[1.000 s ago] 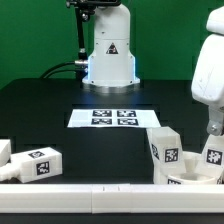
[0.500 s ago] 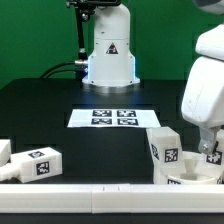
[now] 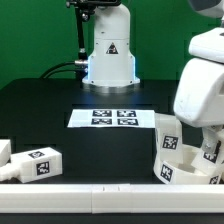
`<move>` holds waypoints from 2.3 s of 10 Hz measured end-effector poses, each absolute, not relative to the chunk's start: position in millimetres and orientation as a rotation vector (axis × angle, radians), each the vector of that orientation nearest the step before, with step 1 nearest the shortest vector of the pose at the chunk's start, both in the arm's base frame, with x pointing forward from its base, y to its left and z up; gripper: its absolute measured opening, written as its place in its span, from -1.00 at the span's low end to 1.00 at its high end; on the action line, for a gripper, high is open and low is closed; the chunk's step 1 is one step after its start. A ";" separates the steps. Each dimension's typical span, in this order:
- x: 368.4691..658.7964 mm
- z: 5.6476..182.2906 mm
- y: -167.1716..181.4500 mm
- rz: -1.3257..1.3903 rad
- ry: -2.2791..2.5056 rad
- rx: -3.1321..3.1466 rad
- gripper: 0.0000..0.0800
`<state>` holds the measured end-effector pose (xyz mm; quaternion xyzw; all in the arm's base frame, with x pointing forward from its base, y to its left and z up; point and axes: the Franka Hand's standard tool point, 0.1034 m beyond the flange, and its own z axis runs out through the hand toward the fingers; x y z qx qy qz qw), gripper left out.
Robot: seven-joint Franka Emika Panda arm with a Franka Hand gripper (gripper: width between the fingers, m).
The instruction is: Assemble stool
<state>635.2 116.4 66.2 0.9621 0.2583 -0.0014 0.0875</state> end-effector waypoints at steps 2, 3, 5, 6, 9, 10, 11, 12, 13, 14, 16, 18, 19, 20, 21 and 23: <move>647.7 67.4 107.6 -0.045 0.639 2.898 -0.16; 662.9 69.3 100.3 -0.046 0.521 2.932 -0.16; 663.7 68.3 98.3 -0.029 0.278 2.962 -0.16; 663.6 68.0 98.0 -0.021 0.165 2.970 -0.16; 660.5 66.9 87.6 0.093 -0.417 2.950 -0.16; 656.6 67.0 79.1 0.112 -0.706 2.893 -0.16; 657.3 67.6 72.9 0.110 -0.912 2.860 -0.16; 655.4 66.2 67.3 0.079 -1.071 2.846 -0.16; 653.1 65.5 62.5 0.062 -1.204 2.822 -0.16; 652.2 65.6 62.7 0.065 -1.240 2.794 -0.16; 647.4 64.8 54.9 0.054 -1.531 2.633 -0.16; 633.3 64.3 47.1 0.079 -1.975 2.314 -0.16; 626.8 63.8 46.0 0.112 -2.118 2.185 -0.16; 621.8 63.3 44.9 0.135 -2.210 2.089 -0.16; 620.7 63.0 44.6 0.135 -2.243 2.060 -0.16; 619.4 62.4 44.8 0.129 -2.249 2.047 -0.16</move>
Offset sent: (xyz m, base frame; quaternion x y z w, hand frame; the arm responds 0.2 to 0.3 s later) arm 0.0281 -0.0144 0.0087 0.0420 -0.0107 0.1975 0.9793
